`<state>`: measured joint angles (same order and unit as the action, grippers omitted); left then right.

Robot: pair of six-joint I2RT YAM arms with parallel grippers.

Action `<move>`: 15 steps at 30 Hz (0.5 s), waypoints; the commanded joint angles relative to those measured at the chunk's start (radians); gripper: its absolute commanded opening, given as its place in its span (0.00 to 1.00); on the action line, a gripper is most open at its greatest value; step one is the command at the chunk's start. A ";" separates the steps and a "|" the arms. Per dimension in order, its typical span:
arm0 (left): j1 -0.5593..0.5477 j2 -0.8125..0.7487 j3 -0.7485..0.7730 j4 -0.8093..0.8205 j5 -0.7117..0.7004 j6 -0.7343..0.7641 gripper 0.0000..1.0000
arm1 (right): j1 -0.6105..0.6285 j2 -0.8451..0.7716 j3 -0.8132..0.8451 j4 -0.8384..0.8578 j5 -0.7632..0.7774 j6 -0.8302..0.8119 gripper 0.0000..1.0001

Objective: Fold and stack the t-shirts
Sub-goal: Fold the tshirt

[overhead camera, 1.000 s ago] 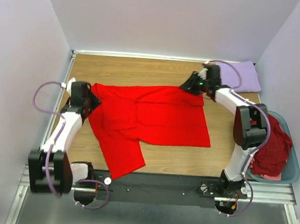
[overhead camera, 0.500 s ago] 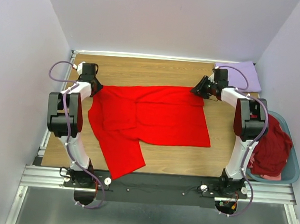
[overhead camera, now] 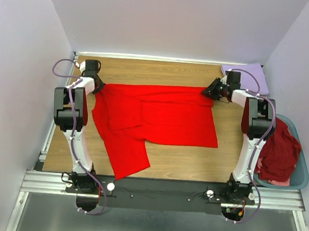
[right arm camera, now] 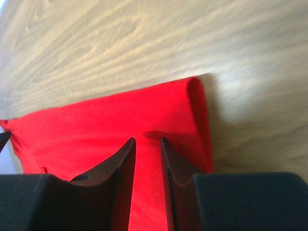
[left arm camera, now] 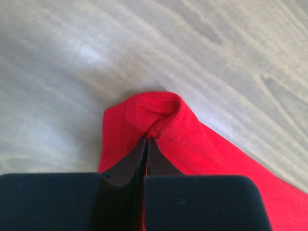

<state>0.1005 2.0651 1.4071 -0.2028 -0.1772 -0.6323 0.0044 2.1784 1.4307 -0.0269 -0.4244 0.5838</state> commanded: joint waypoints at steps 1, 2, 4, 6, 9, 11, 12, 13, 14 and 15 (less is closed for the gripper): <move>0.011 0.052 0.059 -0.081 -0.013 0.016 0.05 | -0.076 0.095 0.019 -0.061 0.099 -0.048 0.35; 0.011 0.055 0.075 -0.084 -0.007 0.019 0.05 | -0.083 0.098 0.039 -0.061 0.098 -0.053 0.36; 0.007 0.072 0.099 -0.083 0.010 0.022 0.05 | -0.086 0.103 0.059 -0.064 0.096 -0.073 0.36; 0.002 0.104 0.154 -0.084 0.024 0.034 0.06 | -0.084 0.103 0.094 -0.064 0.092 -0.087 0.36; -0.005 0.136 0.238 -0.084 0.038 0.054 0.16 | -0.086 0.086 0.135 -0.083 0.065 -0.108 0.38; -0.012 0.142 0.283 -0.092 0.054 0.066 0.29 | -0.084 0.049 0.180 -0.106 0.050 -0.119 0.40; -0.013 0.132 0.320 -0.098 0.068 0.075 0.39 | -0.084 0.032 0.191 -0.129 0.047 -0.124 0.41; -0.013 0.115 0.331 -0.101 0.074 0.080 0.43 | -0.084 0.014 0.200 -0.143 0.052 -0.134 0.42; -0.018 0.071 0.332 -0.104 0.073 0.086 0.50 | -0.084 -0.035 0.197 -0.169 0.058 -0.140 0.45; -0.021 0.041 0.326 -0.104 0.073 0.095 0.53 | -0.084 -0.090 0.180 -0.183 0.071 -0.150 0.45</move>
<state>0.0868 2.1990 1.6943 -0.2935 -0.1184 -0.5800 -0.0685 2.2265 1.5932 -0.1078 -0.4080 0.4965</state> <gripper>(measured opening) 0.437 0.423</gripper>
